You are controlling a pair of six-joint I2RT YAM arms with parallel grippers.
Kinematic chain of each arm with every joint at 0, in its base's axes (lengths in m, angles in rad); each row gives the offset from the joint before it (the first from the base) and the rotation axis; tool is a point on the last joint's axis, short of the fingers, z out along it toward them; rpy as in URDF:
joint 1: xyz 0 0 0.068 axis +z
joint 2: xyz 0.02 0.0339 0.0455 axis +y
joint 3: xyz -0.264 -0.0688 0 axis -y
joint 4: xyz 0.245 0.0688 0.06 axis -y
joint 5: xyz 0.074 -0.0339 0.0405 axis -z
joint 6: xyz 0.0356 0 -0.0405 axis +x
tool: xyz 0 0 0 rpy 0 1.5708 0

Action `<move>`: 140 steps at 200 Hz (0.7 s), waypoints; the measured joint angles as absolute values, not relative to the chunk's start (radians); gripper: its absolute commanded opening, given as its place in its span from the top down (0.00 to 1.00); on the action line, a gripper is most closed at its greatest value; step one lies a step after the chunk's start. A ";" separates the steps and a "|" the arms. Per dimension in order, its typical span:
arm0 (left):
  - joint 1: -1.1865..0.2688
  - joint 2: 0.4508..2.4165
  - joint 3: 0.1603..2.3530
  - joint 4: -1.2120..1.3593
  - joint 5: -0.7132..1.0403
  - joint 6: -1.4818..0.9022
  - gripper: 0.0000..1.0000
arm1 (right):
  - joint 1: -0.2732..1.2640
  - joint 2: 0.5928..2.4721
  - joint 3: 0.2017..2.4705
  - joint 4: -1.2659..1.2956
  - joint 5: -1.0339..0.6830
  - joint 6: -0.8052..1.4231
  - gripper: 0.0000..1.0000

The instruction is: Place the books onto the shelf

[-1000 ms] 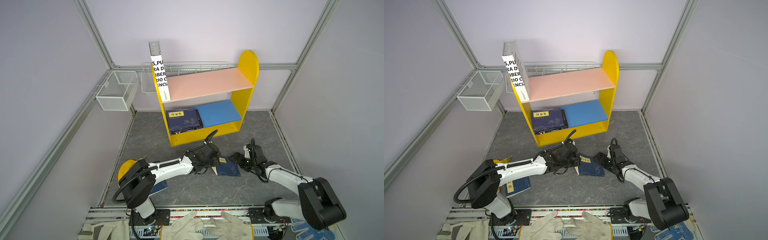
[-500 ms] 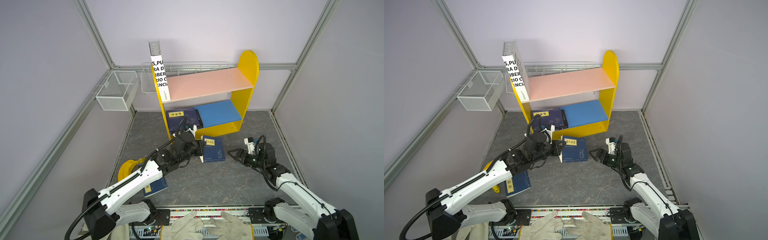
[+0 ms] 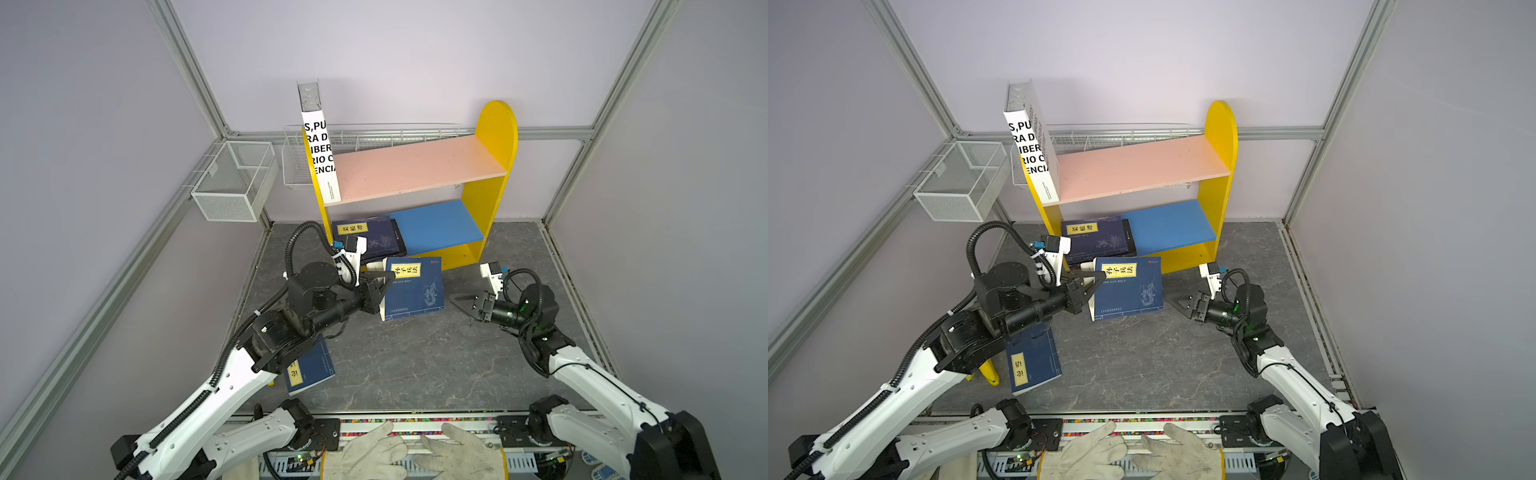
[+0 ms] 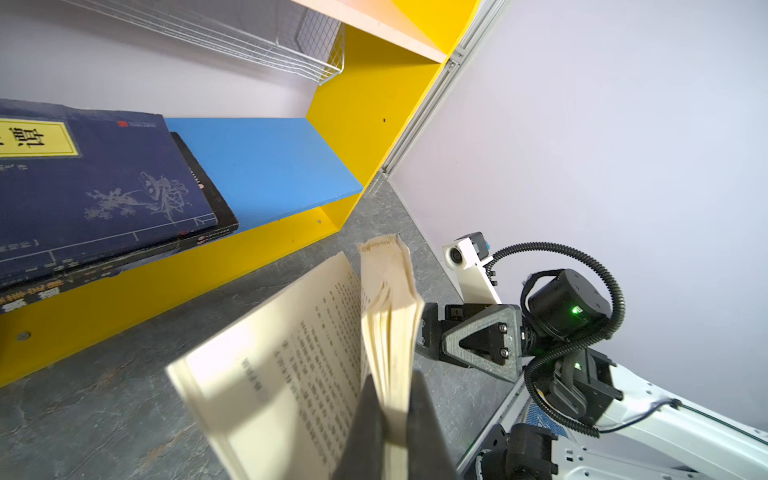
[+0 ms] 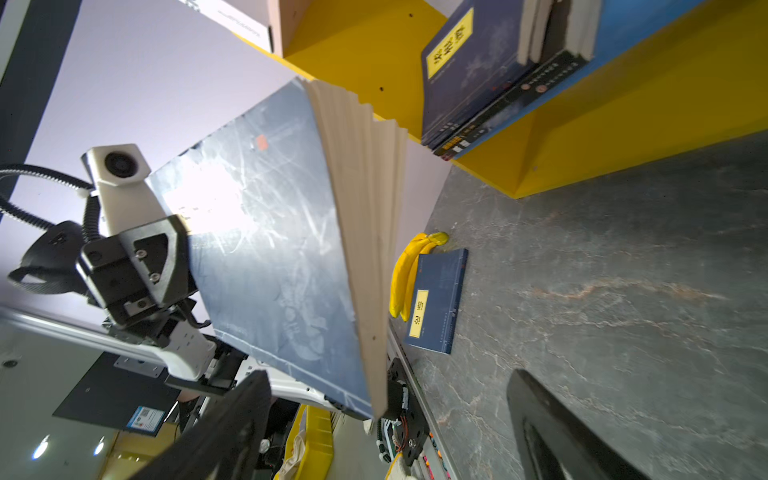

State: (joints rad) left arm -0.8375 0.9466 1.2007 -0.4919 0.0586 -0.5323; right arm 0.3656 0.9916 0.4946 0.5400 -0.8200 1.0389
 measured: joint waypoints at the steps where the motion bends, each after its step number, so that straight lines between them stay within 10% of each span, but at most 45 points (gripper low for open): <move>1: -0.838 0.946 1.201 -0.492 0.059 -0.532 1.00 | 0.366 0.991 0.495 0.542 -0.820 1.040 0.07; 90: -0.830 0.929 1.205 -0.463 0.162 -0.540 1.00 | 0.458 1.053 0.545 0.638 -0.857 1.077 0.05; 140: -0.828 0.896 1.205 -0.442 0.178 -0.540 1.00 | 0.499 1.067 0.572 0.715 -0.880 1.113 0.33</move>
State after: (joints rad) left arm -0.8280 0.8955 1.2045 -0.4423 0.1776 -0.5400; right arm 0.4988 1.0672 0.5720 0.7151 -0.8799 1.1133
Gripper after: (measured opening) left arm 0.080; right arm 0.749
